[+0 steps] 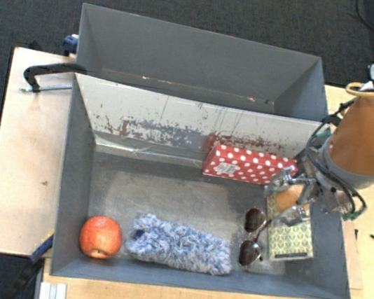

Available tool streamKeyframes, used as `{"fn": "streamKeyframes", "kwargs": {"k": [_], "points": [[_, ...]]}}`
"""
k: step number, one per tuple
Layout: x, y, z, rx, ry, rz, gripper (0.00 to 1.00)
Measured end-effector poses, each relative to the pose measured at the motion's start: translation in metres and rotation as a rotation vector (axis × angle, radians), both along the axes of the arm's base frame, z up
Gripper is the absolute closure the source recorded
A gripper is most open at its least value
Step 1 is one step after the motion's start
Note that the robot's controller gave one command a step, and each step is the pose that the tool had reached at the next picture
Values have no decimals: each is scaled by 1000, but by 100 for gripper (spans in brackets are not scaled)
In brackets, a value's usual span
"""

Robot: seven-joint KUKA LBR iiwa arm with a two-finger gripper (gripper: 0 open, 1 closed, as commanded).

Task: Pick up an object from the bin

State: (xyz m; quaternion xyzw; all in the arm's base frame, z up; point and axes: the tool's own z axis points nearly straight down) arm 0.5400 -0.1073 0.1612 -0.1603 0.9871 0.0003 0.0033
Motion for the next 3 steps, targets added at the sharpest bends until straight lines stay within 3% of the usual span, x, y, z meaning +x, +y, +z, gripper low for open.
{"fn": "streamKeyframes", "kwargs": {"k": [2,3], "points": [[0,-9,10,-2,1,-10,100],[3,-10,53,-3,-3,29,100]]}}
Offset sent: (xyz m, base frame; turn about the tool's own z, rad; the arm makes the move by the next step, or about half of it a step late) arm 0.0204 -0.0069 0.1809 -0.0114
